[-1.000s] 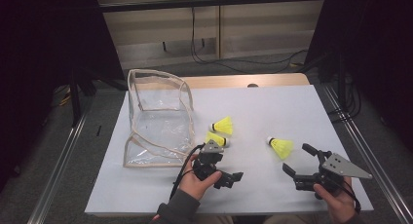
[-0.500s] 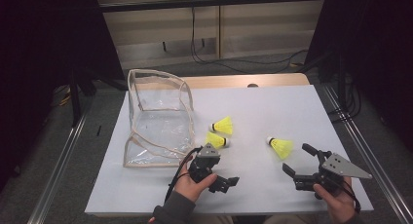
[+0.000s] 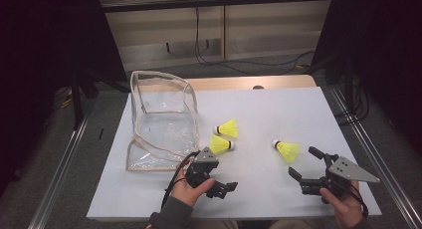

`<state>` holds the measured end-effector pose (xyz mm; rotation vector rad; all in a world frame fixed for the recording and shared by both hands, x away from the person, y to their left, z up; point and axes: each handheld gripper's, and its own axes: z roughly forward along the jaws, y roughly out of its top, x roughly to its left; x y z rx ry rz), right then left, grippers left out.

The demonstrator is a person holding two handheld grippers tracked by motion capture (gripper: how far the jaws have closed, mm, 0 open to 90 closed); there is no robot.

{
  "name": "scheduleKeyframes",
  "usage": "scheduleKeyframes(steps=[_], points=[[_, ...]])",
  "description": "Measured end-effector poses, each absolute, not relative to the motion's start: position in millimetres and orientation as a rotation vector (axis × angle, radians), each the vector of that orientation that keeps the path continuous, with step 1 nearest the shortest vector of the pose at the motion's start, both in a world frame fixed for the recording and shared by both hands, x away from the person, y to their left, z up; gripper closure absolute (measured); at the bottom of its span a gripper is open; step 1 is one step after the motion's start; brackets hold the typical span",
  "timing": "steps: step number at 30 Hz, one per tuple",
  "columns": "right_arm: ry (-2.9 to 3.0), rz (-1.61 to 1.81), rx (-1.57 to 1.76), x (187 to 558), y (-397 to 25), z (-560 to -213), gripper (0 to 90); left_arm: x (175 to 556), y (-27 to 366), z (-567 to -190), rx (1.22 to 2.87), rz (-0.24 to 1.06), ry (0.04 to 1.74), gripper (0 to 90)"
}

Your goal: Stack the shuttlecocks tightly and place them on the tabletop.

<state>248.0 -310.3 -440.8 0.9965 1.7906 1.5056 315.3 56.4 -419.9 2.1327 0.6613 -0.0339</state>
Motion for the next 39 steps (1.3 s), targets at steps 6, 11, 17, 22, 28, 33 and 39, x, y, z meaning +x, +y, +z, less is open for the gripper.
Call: scheduleKeyframes(steps=[6, 11, 17, 22, 28, 33, 39], points=[[1.788, 1.505, 0.993, 248, -311, -441, 3.1, 315, 63, -421, 2.121, -0.032, 0.678, 3.9], [1.790, 1.505, 0.994, 248, -311, -441, 3.0, 315, 70, -419, 2.122, -0.041, 0.665, 3.9], [1.789, 1.505, 0.993, 249, -311, -441, 3.0, 313, 74, -419, 2.122, -0.051, 0.652, 4.1], [1.791, 1.504, 0.993, 249, -310, -441, 3.1, 312, 75, -419, 2.127, -0.046, 0.648, 4.2], [1.792, 1.505, 0.998, 248, -310, -441, 3.0, 311, 76, -421, 2.140, -0.041, 0.660, 4.2], [1.790, 1.506, 0.996, 249, -310, -441, 3.0, 311, 78, -421, 2.144, -0.041, 0.660, 4.2], [1.789, 1.504, 0.996, 249, -310, -441, 3.1, 310, 80, -422, 2.144, -0.035, 0.671, 4.2]])
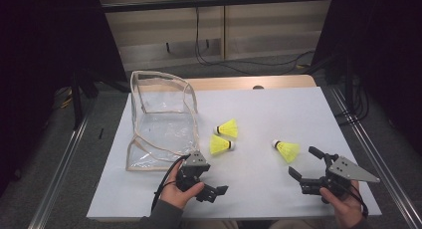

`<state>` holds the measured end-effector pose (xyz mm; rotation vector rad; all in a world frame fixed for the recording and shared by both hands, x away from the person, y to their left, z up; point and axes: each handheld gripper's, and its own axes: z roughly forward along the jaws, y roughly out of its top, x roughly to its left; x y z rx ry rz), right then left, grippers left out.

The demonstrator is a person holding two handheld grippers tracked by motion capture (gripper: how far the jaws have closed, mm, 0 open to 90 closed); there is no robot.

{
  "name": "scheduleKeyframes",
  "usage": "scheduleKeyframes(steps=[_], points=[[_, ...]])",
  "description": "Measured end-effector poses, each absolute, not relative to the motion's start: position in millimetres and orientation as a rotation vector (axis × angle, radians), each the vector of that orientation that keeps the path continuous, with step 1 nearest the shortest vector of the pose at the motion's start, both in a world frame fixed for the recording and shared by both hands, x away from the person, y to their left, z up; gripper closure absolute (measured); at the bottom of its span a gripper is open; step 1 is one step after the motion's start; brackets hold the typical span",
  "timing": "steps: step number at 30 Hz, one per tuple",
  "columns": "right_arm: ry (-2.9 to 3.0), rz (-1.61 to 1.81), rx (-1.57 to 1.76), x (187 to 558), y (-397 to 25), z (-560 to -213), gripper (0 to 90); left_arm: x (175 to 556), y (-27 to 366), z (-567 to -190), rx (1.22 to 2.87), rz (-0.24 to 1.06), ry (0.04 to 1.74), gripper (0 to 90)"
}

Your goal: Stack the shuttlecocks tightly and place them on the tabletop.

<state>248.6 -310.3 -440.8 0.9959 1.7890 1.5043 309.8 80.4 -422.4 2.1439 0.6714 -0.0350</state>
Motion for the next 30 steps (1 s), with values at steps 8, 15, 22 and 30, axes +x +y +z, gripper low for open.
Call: scheduleKeyframes(steps=[8, 15, 22, 30], points=[[1.792, 1.505, 0.997, 248, -310, -441, 3.1, 307, 86, -422, 2.142, -0.021, 0.678, 4.2], [1.787, 1.501, 0.998, 249, -311, -441, 3.0, 305, 91, -421, 2.144, -0.006, 0.682, 4.1], [1.792, 1.500, 0.997, 250, -311, -441, 3.1, 304, 97, -421, 2.137, 0.009, 0.693, 4.1], [1.792, 1.490, 0.993, 250, -312, -441, 3.0, 304, 107, -420, 2.111, 0.034, 0.717, 4.1]])
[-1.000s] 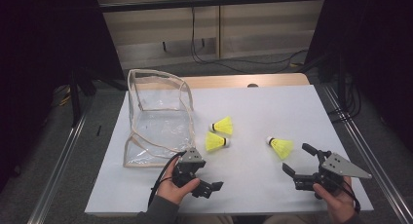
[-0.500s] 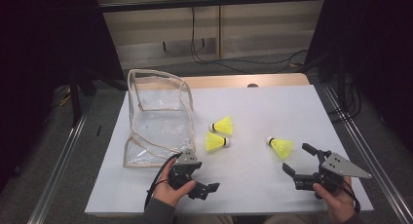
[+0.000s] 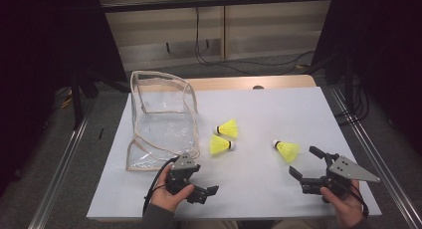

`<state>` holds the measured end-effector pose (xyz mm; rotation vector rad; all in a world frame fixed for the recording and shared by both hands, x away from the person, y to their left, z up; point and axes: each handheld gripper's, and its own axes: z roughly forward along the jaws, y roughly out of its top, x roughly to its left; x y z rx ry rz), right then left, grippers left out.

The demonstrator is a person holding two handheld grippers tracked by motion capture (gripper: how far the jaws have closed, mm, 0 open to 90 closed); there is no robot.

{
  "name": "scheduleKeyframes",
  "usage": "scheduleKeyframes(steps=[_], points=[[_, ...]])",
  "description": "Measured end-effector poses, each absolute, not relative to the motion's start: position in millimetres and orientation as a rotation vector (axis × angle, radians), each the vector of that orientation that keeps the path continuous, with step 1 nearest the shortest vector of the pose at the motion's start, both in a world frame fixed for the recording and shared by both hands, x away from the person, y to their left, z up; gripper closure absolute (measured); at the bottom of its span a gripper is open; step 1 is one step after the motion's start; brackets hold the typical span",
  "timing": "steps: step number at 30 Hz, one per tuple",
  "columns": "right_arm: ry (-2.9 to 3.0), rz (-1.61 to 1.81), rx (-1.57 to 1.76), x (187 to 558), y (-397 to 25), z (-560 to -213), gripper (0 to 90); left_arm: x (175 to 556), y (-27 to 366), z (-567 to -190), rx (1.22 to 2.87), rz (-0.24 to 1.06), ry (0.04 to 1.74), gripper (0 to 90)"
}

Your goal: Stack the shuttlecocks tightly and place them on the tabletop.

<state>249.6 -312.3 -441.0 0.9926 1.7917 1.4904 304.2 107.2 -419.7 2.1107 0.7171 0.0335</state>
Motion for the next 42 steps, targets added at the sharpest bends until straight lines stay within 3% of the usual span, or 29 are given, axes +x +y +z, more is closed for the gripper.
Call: scheduleKeyframes(steps=[42], points=[[1.816, 1.478, 0.967, 252, -310, -442, 3.0, 306, 165, -422, 2.042, 0.116, 0.760, 3.9]])
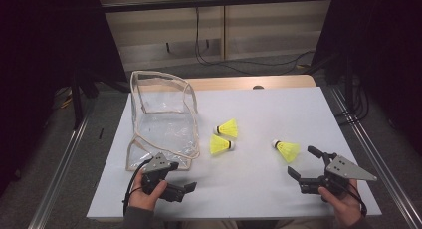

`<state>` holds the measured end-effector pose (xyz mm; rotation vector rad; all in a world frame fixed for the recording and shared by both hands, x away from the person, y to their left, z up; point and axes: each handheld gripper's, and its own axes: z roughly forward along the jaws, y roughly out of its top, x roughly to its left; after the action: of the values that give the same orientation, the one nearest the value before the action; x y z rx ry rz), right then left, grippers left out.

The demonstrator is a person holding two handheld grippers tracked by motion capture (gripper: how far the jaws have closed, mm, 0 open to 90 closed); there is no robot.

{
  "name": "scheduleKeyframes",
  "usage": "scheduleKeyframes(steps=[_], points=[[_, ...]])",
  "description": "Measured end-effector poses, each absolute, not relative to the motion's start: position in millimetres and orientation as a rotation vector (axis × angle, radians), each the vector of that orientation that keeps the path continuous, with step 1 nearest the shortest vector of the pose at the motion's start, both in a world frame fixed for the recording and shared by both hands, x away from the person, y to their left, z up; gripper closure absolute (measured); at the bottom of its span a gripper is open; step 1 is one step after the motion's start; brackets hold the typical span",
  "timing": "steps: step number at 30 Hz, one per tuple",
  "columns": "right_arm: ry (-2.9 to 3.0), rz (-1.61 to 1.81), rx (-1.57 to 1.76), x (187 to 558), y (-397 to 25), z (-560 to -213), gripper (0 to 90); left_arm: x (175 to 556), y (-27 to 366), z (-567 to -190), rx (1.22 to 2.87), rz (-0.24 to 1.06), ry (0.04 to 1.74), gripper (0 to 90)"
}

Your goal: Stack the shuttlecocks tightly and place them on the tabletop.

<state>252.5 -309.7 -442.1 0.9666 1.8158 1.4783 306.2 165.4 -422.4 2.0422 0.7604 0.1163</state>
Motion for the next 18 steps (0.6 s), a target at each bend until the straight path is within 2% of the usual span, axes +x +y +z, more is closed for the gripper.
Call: scheduleKeyframes(steps=[18], points=[[1.822, 1.471, 0.970, 253, -307, -443, 3.1, 307, 183, -421, 2.003, 0.150, 0.777, 3.6]])
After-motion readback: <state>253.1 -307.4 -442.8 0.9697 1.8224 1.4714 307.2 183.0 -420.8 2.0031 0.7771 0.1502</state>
